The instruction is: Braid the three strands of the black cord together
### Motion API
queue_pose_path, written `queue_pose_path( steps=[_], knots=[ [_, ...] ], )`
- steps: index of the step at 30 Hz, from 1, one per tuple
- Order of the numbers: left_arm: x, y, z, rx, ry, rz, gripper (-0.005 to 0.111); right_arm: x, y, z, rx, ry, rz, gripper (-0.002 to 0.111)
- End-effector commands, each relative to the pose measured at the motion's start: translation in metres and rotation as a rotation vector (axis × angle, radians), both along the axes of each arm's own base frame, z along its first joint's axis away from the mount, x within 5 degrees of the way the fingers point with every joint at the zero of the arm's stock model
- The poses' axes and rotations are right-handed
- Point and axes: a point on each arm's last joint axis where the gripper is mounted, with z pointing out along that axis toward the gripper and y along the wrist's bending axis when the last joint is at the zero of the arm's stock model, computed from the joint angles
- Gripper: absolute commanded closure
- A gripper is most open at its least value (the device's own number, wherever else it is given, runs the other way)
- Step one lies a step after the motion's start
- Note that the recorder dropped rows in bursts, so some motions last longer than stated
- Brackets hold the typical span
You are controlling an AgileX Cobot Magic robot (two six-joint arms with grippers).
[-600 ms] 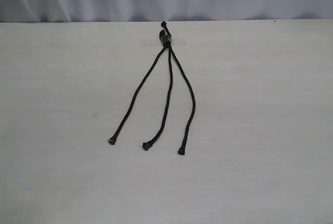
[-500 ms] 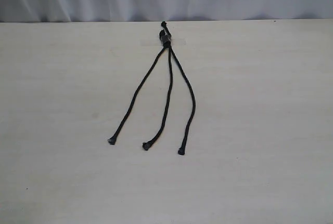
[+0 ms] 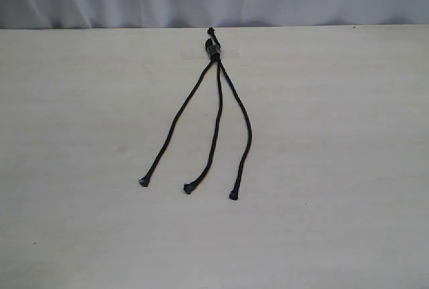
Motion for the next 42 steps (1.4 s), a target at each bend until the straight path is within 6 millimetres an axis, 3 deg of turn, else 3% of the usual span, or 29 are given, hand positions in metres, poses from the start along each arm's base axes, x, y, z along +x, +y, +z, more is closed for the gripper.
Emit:
queue_pose_path(
  steps=[1, 12, 23, 42],
  knots=[
    [0.000, 0.000, 0.000, -0.004, -0.012, 0.002, 0.107, 0.000, 0.000, -0.001, -0.005, 0.003, 0.002, 0.104],
    [0.000, 0.000, 0.000, -0.004, -0.012, 0.002, 0.107, 0.001, 0.000, 0.002, -0.002, -0.024, 0.000, 0.104],
    [0.000, 0.000, 0.000, -0.004, -0.012, 0.002, 0.107, -0.002, -0.003, 0.035, 0.039, -0.389, -0.026, 0.104],
    [0.000, 0.000, 0.000, -0.004, -0.012, 0.002, 0.107, -0.002, -0.003, 0.035, 0.040, -0.393, -0.026, 0.104]
  ],
)
